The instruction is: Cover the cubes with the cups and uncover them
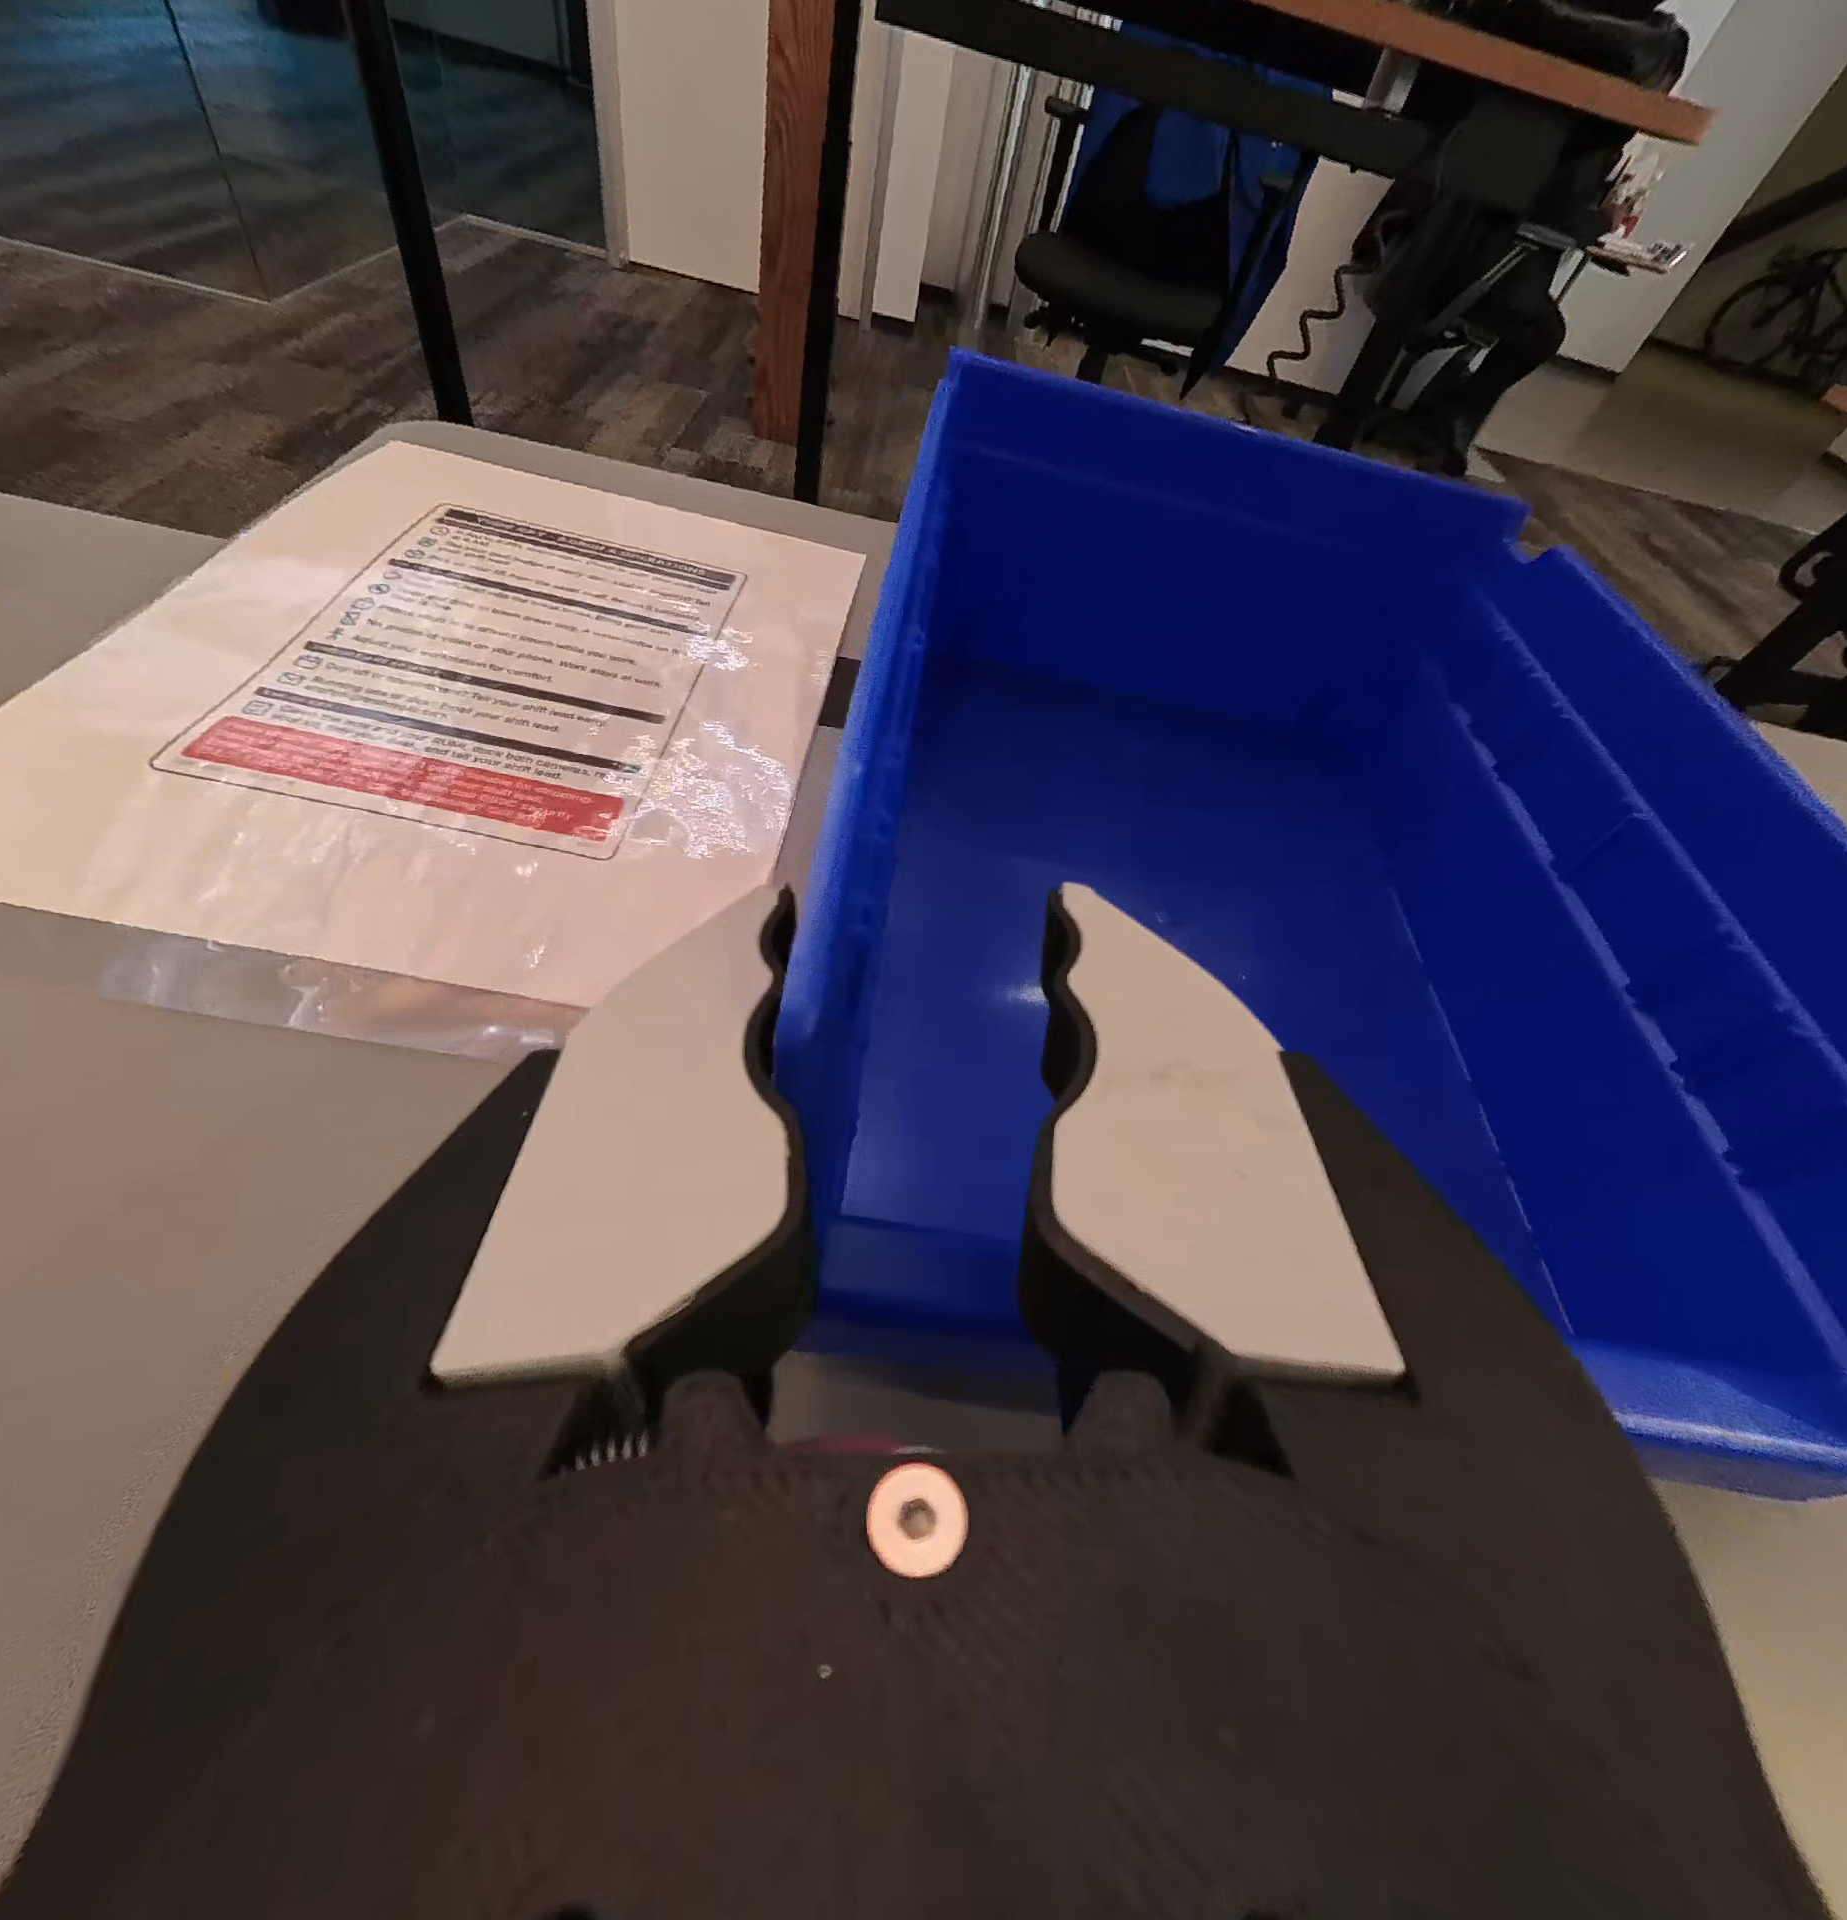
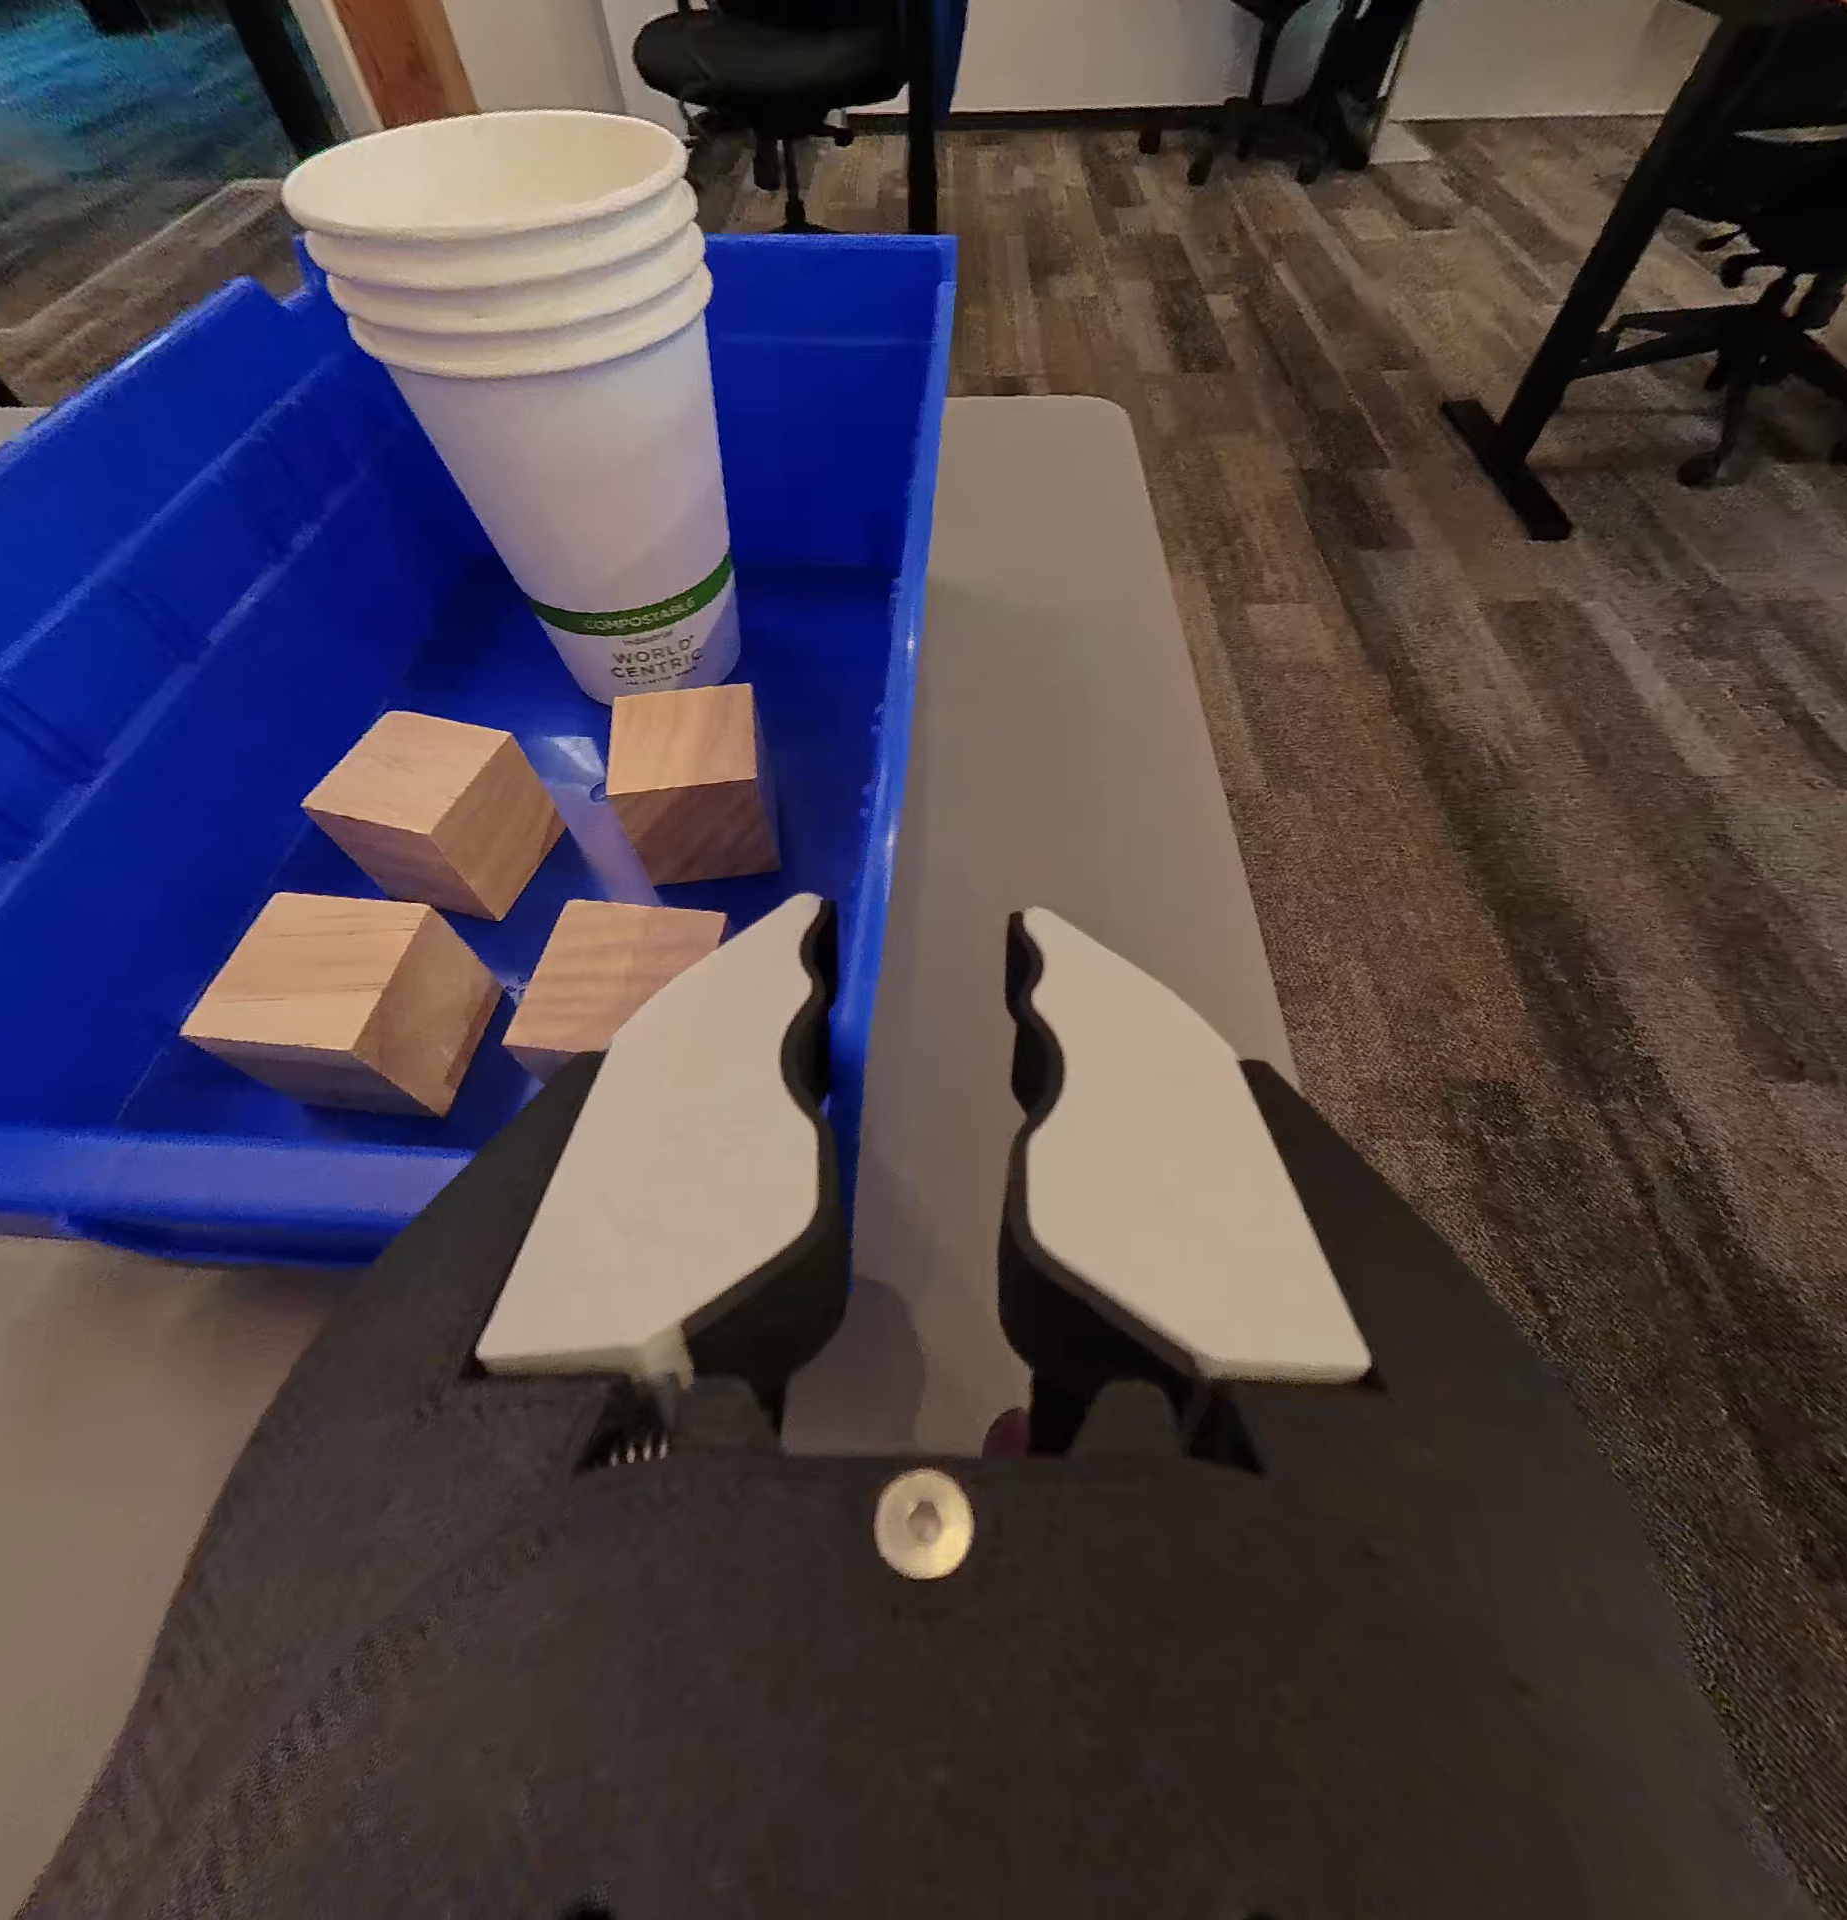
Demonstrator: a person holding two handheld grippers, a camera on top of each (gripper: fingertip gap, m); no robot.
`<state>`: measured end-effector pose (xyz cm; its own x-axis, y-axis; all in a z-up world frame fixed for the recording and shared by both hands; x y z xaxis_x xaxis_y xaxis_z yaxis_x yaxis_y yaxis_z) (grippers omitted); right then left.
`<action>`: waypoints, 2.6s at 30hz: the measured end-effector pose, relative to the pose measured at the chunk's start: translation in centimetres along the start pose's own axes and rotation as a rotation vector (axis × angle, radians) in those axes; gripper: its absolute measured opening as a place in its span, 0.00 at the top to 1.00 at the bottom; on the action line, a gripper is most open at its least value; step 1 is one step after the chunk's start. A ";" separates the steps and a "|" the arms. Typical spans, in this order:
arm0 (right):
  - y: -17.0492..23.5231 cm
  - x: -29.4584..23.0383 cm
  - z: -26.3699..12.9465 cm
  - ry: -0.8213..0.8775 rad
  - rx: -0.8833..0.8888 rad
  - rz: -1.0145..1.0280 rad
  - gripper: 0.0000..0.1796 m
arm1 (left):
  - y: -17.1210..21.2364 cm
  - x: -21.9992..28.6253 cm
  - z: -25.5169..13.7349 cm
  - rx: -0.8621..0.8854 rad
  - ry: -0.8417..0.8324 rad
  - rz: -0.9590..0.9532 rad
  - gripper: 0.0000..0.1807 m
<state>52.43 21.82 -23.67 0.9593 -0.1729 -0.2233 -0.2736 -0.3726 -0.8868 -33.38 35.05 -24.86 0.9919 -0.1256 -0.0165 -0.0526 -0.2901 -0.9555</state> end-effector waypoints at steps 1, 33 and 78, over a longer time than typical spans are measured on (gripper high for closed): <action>0.0 -0.1 0.0 -0.011 -0.005 0.000 0.85 | 0.0 -0.2 0.0 0.003 -0.001 -0.016 0.78; 0.6 -1.1 -1.3 -0.056 -0.060 -0.067 0.97 | 1.1 -1.3 -4.8 0.022 0.082 -0.147 0.97; 9.3 -3.6 -18.8 -0.298 -0.096 -0.187 0.97 | 6.8 -0.4 -26.8 0.102 0.019 -0.184 0.98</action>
<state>45.10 1.83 -23.50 0.9679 0.1744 -0.1812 -0.0829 -0.4587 -0.8847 -37.18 7.71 -23.43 0.9814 -0.0972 0.1658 0.1423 -0.2126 -0.9667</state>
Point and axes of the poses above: each gripper's, where its closed fingertips meet, z out along the fingers, y out of its underside, x = y × z across the jaws, the point moved 9 cm from there along -z, back along the fingers, and after that the axes turned 13 degrees about z, right-handed, at the moved point
